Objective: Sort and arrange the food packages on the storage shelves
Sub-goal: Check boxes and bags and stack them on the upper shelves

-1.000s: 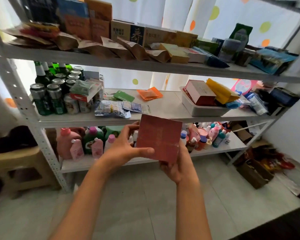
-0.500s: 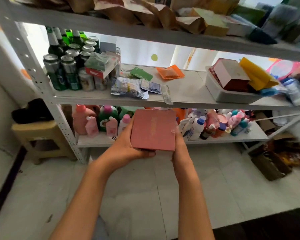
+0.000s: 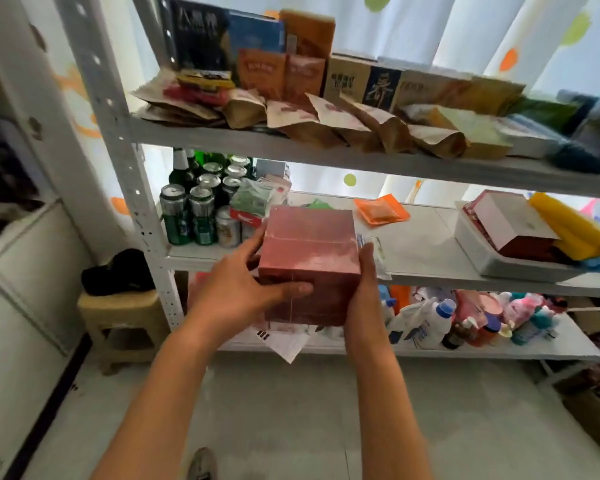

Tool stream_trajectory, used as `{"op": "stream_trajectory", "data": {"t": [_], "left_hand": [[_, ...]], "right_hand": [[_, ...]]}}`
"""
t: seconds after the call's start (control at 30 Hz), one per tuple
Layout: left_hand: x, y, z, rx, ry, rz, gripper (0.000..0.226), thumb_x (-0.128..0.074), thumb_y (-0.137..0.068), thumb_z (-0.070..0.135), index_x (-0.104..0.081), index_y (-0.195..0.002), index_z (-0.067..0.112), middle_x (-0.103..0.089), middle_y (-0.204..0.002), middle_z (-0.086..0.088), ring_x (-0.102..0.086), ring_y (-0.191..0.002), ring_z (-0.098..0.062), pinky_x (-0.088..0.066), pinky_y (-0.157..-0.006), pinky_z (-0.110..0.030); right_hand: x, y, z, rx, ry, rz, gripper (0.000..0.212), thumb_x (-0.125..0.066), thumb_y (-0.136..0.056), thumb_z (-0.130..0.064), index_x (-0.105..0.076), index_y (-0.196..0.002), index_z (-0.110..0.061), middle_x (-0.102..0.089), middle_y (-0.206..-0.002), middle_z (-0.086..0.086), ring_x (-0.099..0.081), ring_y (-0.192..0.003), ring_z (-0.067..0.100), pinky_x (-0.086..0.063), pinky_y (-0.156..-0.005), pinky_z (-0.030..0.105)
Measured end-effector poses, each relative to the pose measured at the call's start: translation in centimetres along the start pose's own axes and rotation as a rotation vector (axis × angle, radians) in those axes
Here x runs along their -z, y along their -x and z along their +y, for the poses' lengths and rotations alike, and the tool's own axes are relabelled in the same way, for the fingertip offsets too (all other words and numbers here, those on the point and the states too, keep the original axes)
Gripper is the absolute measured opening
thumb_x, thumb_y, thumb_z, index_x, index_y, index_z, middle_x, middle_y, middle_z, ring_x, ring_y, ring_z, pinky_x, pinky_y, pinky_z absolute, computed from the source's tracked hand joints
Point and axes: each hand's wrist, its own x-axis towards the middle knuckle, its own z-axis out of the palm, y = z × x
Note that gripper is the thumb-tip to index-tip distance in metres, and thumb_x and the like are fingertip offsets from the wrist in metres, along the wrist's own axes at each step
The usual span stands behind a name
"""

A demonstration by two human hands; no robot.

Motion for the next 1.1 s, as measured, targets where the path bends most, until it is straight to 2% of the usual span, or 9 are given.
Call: {"op": "stream_trajectory", "data": {"t": [0.1, 0.2, 0.3, 0.47, 0.57, 0.67, 0.83, 0.97, 1.1], "left_hand": [[3.0, -2.4, 2.2, -0.033, 0.026, 0.079, 0.086, -0.085, -0.043, 0.055, -0.055, -0.124, 0.052, -0.069, -0.096, 0.031, -0.064, -0.09, 0.013, -0.052, -0.077, -0.017], [6.5, -5.3, 5.2, -0.091, 0.055, 0.12, 0.062, -0.084, -0.047, 0.049, -0.056, -0.101, 0.057, -0.065, -0.083, 0.041, -0.063, -0.081, 0.018, -0.053, -0.067, -0.015], [10.3, -8.1, 8.2, -0.201, -0.002, 0.134, 0.069, -0.083, -0.048, 0.057, -0.055, -0.11, 0.059, -0.066, -0.091, 0.04, -0.064, -0.089, 0.015, -0.054, -0.072, -0.013], [16.7, -12.7, 12.4, -0.281, -0.056, 0.15, 0.073, -0.083, -0.043, 0.068, -0.059, -0.112, 0.06, -0.072, -0.098, 0.026, -0.068, -0.091, 0.003, -0.059, -0.078, -0.03], [19.8, -15.6, 13.9, -0.308, -0.046, 0.139, 0.05, -0.084, -0.057, 0.05, -0.061, -0.101, 0.053, -0.072, -0.088, 0.026, -0.068, -0.083, 0.005, -0.053, -0.063, -0.016], [22.4, -18.5, 14.6, -0.327, -0.042, 0.122, 0.04, -0.086, -0.069, 0.033, -0.06, -0.097, 0.046, -0.071, -0.083, 0.024, -0.068, -0.076, 0.006, -0.051, -0.055, -0.013], [25.3, -23.1, 13.8, -0.401, -0.043, 0.152, 0.064, -0.093, -0.058, 0.033, -0.061, -0.112, 0.043, -0.072, -0.089, 0.023, -0.069, -0.083, 0.005, -0.058, -0.072, -0.021], [25.5, -26.4, 12.4, -0.42, -0.007, 0.236, 0.084, -0.095, -0.055, 0.034, -0.059, -0.131, 0.03, -0.073, -0.11, 0.007, -0.07, -0.099, -0.011, -0.058, -0.09, -0.04], [25.3, -28.7, 12.4, -0.443, -0.008, 0.382, 0.104, -0.093, -0.061, 0.038, -0.038, -0.148, 0.029, -0.064, -0.12, 0.006, -0.061, -0.104, -0.011, -0.052, -0.091, -0.029]], "right_hand": [[-2.7, -1.7, -3.2, 0.121, 0.078, -0.066, 0.065, -0.027, -0.078, -0.075, -0.066, -0.115, -0.038, -0.077, -0.098, -0.011, -0.074, -0.091, 0.007, -0.059, -0.071, 0.022], [-5.6, -4.5, -7.2, 0.188, 0.113, -0.202, 0.062, -0.027, -0.077, -0.075, -0.068, -0.107, -0.039, -0.078, -0.093, -0.013, -0.074, -0.089, 0.007, -0.059, -0.069, 0.022], [-8.5, -7.1, -10.5, 0.275, 0.087, -0.251, 0.061, -0.027, -0.077, -0.074, -0.067, -0.109, -0.039, -0.078, -0.099, -0.012, -0.074, -0.096, 0.008, -0.06, -0.079, 0.026], [-13.9, -11.3, -15.3, 0.485, 0.077, -0.331, 0.066, -0.043, -0.091, -0.073, -0.06, -0.134, -0.026, -0.071, -0.126, 0.001, -0.066, -0.118, 0.019, -0.055, -0.097, 0.038], [-16.2, -13.9, -17.6, 0.572, 0.19, -0.362, 0.053, -0.061, -0.089, -0.05, -0.055, -0.138, -0.03, -0.07, -0.126, -0.003, -0.066, -0.118, 0.017, -0.054, -0.1, 0.042], [-17.9, -15.8, -20.0, 0.595, 0.328, -0.384, 0.054, -0.074, -0.086, -0.023, -0.056, -0.137, -0.029, -0.073, -0.118, -0.006, -0.069, -0.109, 0.014, -0.058, -0.084, 0.028], [-20.8, -19.2, -23.1, 0.648, 0.609, -0.282, 0.067, -0.088, -0.073, -0.022, -0.06, -0.134, -0.025, -0.072, -0.118, -0.001, -0.069, -0.106, 0.017, -0.058, -0.094, 0.04], [-22.4, -20.9, -23.8, 0.69, 0.661, -0.223, 0.074, -0.086, -0.075, -0.01, -0.054, -0.141, -0.021, -0.069, -0.123, 0.002, -0.068, -0.103, 0.013, -0.059, -0.09, 0.033], [-24.1, -23.1, -24.1, 0.775, 0.704, -0.175, 0.094, -0.083, -0.081, -0.01, -0.026, -0.154, -0.024, -0.054, -0.125, -0.004, -0.059, -0.104, 0.009, -0.054, -0.073, 0.011]]}}
